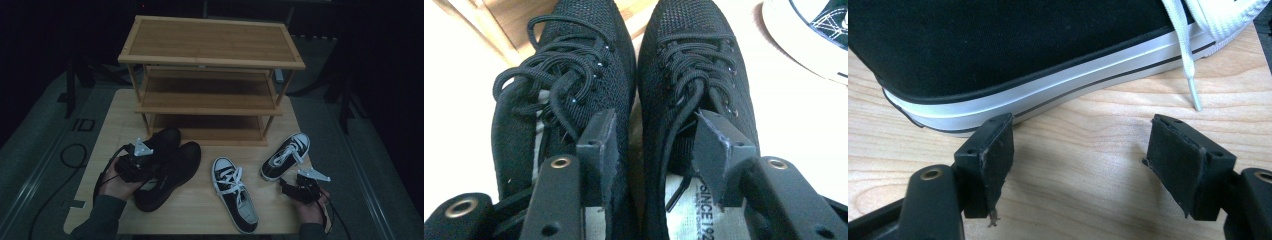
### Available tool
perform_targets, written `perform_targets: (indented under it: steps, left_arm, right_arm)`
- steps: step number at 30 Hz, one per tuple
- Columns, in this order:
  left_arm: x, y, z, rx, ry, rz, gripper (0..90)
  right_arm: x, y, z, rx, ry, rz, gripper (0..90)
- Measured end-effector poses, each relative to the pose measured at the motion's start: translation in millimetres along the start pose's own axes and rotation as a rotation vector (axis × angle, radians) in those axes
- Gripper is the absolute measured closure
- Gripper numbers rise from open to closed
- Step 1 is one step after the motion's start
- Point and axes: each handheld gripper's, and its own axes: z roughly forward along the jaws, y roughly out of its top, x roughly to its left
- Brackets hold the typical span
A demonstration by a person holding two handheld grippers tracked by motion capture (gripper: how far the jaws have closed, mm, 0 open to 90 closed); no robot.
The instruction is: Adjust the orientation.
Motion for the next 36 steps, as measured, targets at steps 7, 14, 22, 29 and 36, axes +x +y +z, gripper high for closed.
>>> perform_targets:
  steps: [7,14,22,29,36]
  left_arm:
    - [5.7,-7.6,-1.9,0.003,0.047,-0.061,30.4]
    - [12.5,-6.4,5.8,0.034,-0.011,-0.083,21.5]
    - [19.5,-3.6,16.0,0.067,-0.062,-0.097,39.0]
    - [20.4,3.0,24.9,0.142,-0.042,-0.088,46.8]
    - [18.5,6.9,29.8,0.187,-0.044,-0.077,54.8]
  right_arm:
    - [0.0,0.0,0.0,0.0,0.0,0.0,26.4]
    - [0.0,0.0,0.0,0.0,0.0,0.0,26.4]
    - [0.0,0.0,0.0,0.0,0.0,-0.001,26.4]
    - [0.0,0.0,0.0,0.0,0.0,0.0,26.4]
    - [0.0,0.0,0.0,0.0,0.0,0.0,26.4]
